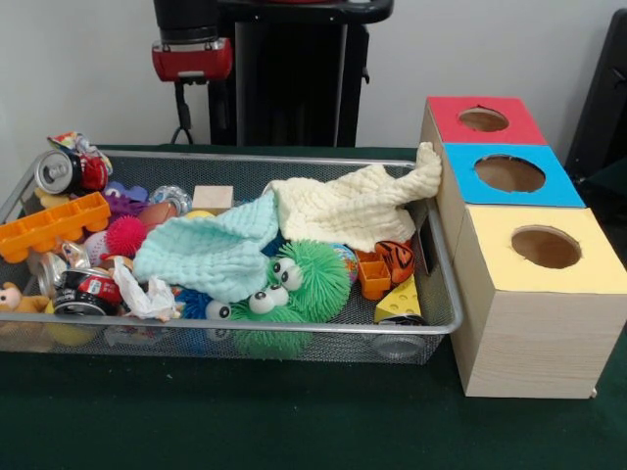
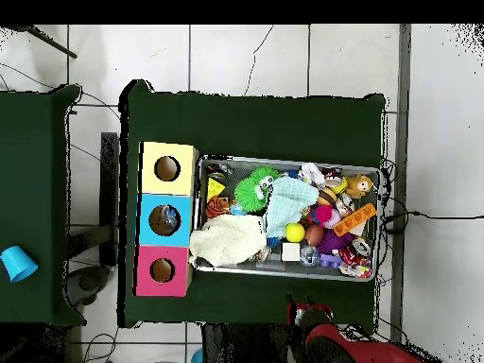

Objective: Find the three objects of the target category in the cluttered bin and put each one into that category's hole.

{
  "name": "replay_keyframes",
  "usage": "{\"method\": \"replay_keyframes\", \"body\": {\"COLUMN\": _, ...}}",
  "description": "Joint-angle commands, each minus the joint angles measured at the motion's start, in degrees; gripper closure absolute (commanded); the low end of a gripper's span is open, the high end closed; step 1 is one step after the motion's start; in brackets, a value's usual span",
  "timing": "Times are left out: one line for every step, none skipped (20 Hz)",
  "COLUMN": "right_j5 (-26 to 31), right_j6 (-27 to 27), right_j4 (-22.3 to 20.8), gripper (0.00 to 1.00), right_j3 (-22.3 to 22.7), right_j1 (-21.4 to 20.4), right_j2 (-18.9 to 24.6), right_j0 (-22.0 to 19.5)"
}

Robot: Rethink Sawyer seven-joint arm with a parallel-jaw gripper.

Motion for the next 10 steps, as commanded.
{"method": "replay_keyframes", "body": {"right_j5": 8.6, "right_j6": -0.5, "right_j4": 2.4, "gripper": 0.00, "right_j3": -8.4, "right_j1": -0.6, "right_j2": 11.2, "right_j0": -5.0}}
{"method": "replay_keyframes", "body": {"right_j5": 9.4, "right_j6": -1.0, "right_j4": 2.6, "gripper": 0.00, "right_j3": -8.6, "right_j1": -0.6, "right_j2": 12.1, "right_j0": -5.7}}
{"method": "replay_keyframes", "body": {"right_j5": 10.3, "right_j6": -1.6, "right_j4": 2.8, "gripper": 0.00, "right_j3": -8.8, "right_j1": -0.5, "right_j2": 13.1, "right_j0": -6.4}}
{"method": "replay_keyframes", "body": {"right_j5": 10.9, "right_j6": -2.0, "right_j4": 2.8, "gripper": 0.00, "right_j3": -9.0, "right_j1": -0.4, "right_j2": 13.8, "right_j0": -7.0}}
{"method": "replay_keyframes", "body": {"right_j5": 11.3, "right_j6": -2.3, "right_j4": 2.7, "gripper": 0.00, "right_j3": -9.3, "right_j1": -0.3, "right_j2": 14.3, "right_j0": -7.4}}
{"method": "replay_keyframes", "body": {"right_j5": 11.5, "right_j6": -2.4, "right_j4": 2.5, "gripper": 0.00, "right_j3": -9.5, "right_j1": -0.1, "right_j2": 14.6, "right_j0": -7.6}}
{"method": "replay_keyframes", "body": {"right_j5": 11.6, "right_j6": -2.4, "right_j4": 2.3, "gripper": 0.00, "right_j3": -9.8, "right_j1": 0.1, "right_j2": 14.8, "right_j0": -7.7}}
{"method": "replay_keyframes", "body": {"right_j5": 11.2, "right_j6": -2.0, "right_j4": 1.7, "gripper": 0.00, "right_j3": -10.2, "right_j1": 0.2, "right_j2": 14.3, "right_j0": -7.3}}
{"method": "replay_keyframes", "body": {"right_j5": 10.7, "right_j6": -1.5, "right_j4": 1.1, "gripper": 0.00, "right_j3": -10.6, "right_j1": 0.3, "right_j2": 13.4, "right_j0": -6.6}}
{"method": "replay_keyframes", "body": {"right_j5": 9.5, "right_j6": -0.6, "right_j4": 0.2, "gripper": 0.00, "right_j3": -11.0, "right_j1": 0.4, "right_j2": 12.0, "right_j0": -5.5}}
